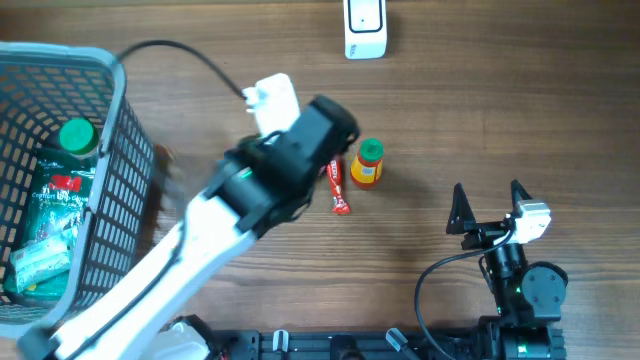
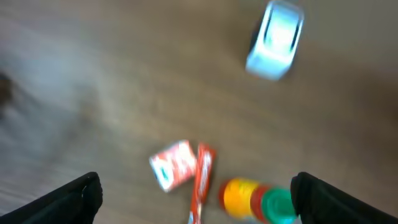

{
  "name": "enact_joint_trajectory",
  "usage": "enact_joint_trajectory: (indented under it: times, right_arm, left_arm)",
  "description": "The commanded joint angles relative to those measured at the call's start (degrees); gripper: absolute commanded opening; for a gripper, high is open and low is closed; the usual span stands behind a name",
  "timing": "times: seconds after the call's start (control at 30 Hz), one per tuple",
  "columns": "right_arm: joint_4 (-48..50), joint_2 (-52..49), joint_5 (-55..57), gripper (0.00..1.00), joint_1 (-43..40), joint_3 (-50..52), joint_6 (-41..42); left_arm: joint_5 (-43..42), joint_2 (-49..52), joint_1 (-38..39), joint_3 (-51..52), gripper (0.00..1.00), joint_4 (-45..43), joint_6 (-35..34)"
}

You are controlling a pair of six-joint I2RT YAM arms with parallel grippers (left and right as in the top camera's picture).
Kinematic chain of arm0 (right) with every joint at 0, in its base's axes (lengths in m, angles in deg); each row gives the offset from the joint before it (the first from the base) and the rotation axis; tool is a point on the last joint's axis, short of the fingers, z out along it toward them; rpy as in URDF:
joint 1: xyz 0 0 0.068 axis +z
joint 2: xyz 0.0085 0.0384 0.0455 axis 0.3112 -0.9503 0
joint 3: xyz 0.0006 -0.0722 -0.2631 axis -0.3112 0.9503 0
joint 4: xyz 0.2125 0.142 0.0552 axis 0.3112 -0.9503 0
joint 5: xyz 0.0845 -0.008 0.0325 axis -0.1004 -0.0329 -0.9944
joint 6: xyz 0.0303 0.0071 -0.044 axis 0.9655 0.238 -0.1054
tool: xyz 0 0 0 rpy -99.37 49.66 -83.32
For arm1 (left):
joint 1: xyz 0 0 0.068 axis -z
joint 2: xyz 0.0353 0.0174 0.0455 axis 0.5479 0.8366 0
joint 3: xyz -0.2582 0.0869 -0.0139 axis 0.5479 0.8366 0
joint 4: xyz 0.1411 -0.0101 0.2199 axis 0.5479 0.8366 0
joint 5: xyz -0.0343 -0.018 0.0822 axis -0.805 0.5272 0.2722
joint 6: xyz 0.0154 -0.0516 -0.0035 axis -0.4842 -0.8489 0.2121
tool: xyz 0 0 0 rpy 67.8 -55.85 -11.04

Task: Scan the item barcode
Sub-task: 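Lay the Nescafe stick on the table between box and bottle, then grasp the mint-green wipes pack in the basket with the left gripper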

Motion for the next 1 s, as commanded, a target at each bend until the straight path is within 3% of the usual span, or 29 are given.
enact_joint_trajectory:
  times: [0.0,0.17,0.27,0.37,0.4,0.47,0.57,0.67,0.8,0.97]
  right_arm:
    - [0.35,0.35,-0.66,1.0,0.07,0.07,-1.09]
    - [0.35,0.35,-0.66,1.0,0.07,0.07,-1.09]
    - [0.35,0.35,-0.66,1.0,0.07,0.07,-1.09]
    - [0.35,0.35,-0.66,1.0,0.07,0.07,-1.09]
    - [0.35,0.35,-0.66,1.0,0.07,0.07,-1.11]
    - [0.33,0.35,-0.66,1.0,0.07,0.07,-1.09]
    - [0.35,0.35,-0.66,1.0,0.07,0.07,-1.09]
    - [0.35,0.35,-0.66,1.0,0.07,0.07,-1.07]
    - [0.35,0.35,-0.66,1.0,0.07,0.07,-1.11]
    - [0.33,0.35,-0.66,1.0,0.07,0.07,-1.09]
  left_arm:
    - [11.32,-9.81,-5.53,-0.68,1.0,0.59,1.22]
    - [9.31,-20.72,-33.24,-0.68,1.0,0.83,0.96]
    - [-0.68,-20.63,-50.45,-0.66,1.0,2.4,0.22]
    - [-12.55,-15.43,-67.82,-0.66,1.0,7.34,-5.05]
    - [-16.33,-12.63,-72.46,-0.66,0.98,8.68,-5.29]
    - [-21.79,-6.73,-78.73,-0.63,0.72,10.43,-5.29]
    - [-25.05,2.51,-84.17,-0.55,0.69,12.85,-5.29]
    - [-25.03,10.25,-88.21,-0.55,0.58,14.95,-5.29]
    - [-21.51,15.08,-93.42,1.03,0.6,15.78,-5.29]
    - [-19.69,15.23,-95.95,9.44,0.63,8.94,-5.03]
